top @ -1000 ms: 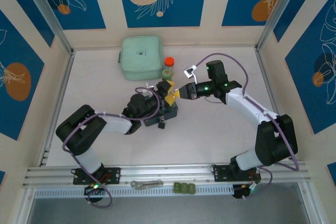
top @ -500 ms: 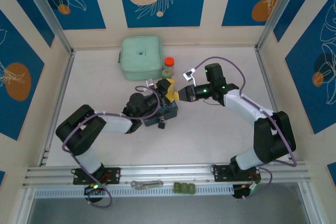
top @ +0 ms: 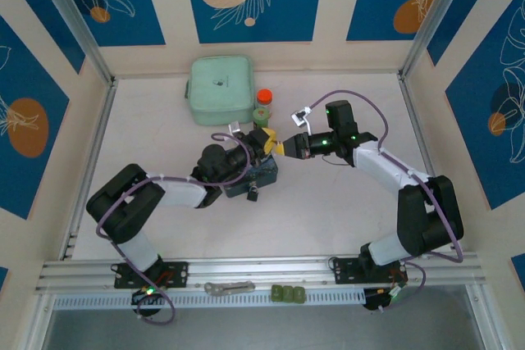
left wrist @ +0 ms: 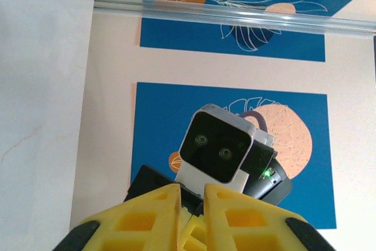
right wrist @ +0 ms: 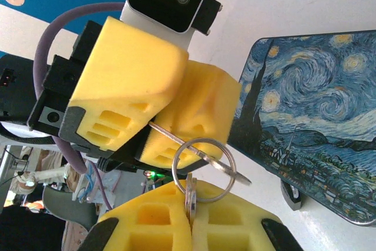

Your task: Unlock a padlock with a key

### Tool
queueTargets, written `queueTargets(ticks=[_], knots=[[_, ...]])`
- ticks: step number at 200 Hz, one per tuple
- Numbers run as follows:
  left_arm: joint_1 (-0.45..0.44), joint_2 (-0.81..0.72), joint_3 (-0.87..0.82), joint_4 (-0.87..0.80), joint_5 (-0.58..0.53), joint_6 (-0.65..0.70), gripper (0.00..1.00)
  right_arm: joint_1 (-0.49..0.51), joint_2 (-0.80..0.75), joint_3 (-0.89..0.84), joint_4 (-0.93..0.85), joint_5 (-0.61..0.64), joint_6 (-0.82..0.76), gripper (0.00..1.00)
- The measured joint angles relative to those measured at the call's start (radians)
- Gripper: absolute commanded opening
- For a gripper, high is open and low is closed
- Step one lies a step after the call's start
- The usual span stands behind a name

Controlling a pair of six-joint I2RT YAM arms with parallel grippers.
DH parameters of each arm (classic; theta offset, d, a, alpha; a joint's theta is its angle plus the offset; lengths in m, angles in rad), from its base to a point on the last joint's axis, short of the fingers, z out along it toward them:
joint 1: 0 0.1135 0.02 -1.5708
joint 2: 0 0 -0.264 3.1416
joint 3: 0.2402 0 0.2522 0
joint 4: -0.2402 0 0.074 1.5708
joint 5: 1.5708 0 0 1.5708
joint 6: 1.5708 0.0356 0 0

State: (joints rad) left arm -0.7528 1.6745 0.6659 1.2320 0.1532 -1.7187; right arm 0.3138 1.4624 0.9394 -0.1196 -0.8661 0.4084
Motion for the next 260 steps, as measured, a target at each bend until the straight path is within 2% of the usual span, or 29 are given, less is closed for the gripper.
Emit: queueTargets(ticks=[25,103,112,131,155,170,190,239,260], knots=[[0.000,0.000,0.003,0.001,0.004,0.005,0.00,0.000,0.000,0.001,-0.002,0.000,-0.001,0.00],[0.000,0.002,0.004,-0.029,0.011,0.060,0.00,0.000,-0.047,0.012,-0.034,0.004,-0.016,0.00],[0.000,0.000,0.004,-0.046,0.011,0.072,0.13,0.000,-0.061,0.012,-0.032,0.005,-0.015,0.00],[0.000,-0.003,0.004,-0.077,0.010,0.100,0.48,0.000,-0.088,0.012,-0.023,0.005,-0.004,0.00],[-0.001,-0.002,0.004,-0.088,-0.002,0.097,0.66,0.001,-0.100,0.012,-0.021,0.002,0.012,0.00],[-0.005,0.005,0.005,-0.087,-0.008,0.087,0.71,0.006,-0.100,0.012,-0.021,0.002,0.021,0.00],[-0.010,0.025,0.009,-0.078,-0.022,0.063,0.72,0.014,-0.100,0.012,-0.011,0.004,0.031,0.00],[-0.029,0.038,0.017,-0.027,-0.037,-0.002,0.72,0.040,-0.068,0.012,0.063,0.006,0.062,0.00],[-0.031,0.038,0.017,-0.013,-0.044,-0.012,0.67,0.050,-0.034,0.012,0.089,0.009,0.073,0.00]])
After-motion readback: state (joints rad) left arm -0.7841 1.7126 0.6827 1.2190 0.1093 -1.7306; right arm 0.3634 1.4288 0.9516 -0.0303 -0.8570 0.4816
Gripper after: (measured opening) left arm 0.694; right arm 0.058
